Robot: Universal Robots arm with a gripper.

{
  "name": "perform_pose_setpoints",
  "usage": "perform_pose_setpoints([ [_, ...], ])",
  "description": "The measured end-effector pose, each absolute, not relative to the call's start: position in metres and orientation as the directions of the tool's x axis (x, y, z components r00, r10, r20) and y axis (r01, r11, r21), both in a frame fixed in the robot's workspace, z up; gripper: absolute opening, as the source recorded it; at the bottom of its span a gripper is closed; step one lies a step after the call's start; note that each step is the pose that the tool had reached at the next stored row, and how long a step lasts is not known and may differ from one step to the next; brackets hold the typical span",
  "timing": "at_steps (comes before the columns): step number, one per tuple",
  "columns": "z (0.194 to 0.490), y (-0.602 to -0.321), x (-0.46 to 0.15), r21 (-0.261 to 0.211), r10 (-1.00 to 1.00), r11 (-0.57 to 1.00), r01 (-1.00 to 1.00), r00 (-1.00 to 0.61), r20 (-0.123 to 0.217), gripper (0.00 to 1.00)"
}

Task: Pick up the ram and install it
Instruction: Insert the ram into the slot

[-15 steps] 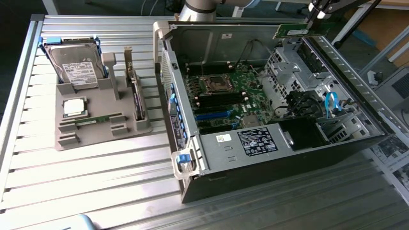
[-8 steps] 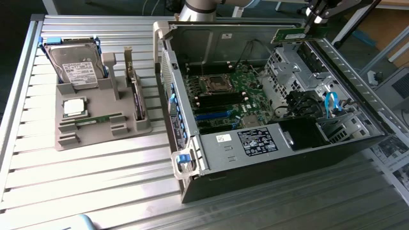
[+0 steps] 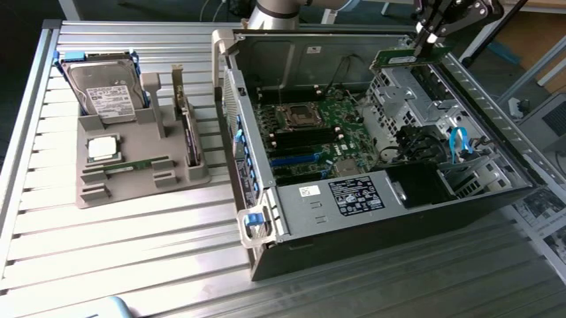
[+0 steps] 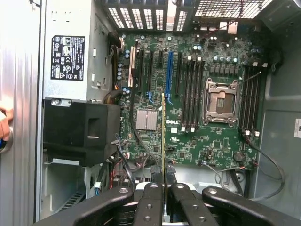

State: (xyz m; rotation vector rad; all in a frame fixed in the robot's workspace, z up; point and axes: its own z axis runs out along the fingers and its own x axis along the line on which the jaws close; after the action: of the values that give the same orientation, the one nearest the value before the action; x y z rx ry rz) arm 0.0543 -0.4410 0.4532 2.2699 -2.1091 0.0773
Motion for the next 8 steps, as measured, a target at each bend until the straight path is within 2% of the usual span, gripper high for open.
perform_pose_setpoints([
  [8, 0.437, -0.441, 0.054, 0.001, -0.995, -0.073, -0.997, 0.073, 0.068, 0.13],
])
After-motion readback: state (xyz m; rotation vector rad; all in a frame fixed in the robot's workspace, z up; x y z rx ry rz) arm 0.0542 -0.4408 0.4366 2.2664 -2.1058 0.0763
